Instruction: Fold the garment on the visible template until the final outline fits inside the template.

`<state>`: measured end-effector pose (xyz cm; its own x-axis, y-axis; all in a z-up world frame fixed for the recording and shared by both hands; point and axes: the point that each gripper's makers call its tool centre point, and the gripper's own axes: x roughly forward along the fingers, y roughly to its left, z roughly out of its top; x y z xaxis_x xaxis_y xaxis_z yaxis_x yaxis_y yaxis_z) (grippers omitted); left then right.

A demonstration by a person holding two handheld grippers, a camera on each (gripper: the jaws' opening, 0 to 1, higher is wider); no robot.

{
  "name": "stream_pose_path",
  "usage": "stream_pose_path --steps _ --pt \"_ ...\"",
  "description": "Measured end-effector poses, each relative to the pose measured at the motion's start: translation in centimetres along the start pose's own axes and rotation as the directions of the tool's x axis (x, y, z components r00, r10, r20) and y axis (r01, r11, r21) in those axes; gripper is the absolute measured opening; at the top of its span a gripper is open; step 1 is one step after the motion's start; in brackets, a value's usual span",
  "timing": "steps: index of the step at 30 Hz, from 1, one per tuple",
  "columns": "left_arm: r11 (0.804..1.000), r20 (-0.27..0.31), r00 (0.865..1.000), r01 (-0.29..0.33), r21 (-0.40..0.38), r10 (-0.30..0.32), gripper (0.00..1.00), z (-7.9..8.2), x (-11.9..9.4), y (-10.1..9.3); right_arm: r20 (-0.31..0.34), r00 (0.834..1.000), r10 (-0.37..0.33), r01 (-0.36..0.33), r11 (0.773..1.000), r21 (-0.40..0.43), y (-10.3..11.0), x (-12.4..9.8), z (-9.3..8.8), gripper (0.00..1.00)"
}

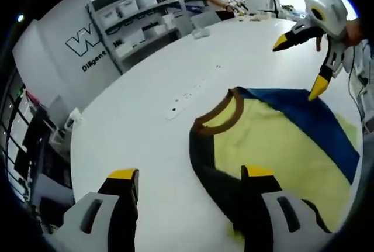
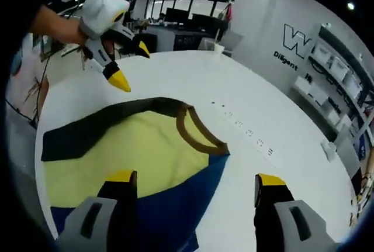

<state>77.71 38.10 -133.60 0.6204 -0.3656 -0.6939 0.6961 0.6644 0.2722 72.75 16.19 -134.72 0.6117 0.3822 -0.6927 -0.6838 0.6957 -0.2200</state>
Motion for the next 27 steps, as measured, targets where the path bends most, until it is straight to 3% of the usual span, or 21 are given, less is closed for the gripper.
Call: stream_pose_path --steps 8,12,17,27 --pt "0.999 0.022 0.999 0.038 -0.002 -0.038 0.89 0.3 -2.0 -0.8 0.03 1.0 -0.006 0.006 1.0 -0.022 0.9 -2.2 0.9 0.84" --pt "0.998 0.028 0.998 0.058 0.012 -0.058 0.92 0.1 -2.4 -0.7 0.021 1.0 0.016 -0.015 0.999 -0.044 2.1 -3.0 0.7 0.88" --pt "0.995 0.038 0.995 0.095 -0.039 -0.093 0.99 -0.1 -3.5 -1.4 0.021 0.999 0.033 -0.031 0.998 -0.058 3.5 -4.2 0.7 0.89" --pt "0.994 0.055 0.992 0.113 -0.004 -0.113 0.99 -0.7 -5.8 -2.1 0.019 0.999 0.03 -0.028 0.996 -0.083 6.2 -6.2 0.5 0.92"
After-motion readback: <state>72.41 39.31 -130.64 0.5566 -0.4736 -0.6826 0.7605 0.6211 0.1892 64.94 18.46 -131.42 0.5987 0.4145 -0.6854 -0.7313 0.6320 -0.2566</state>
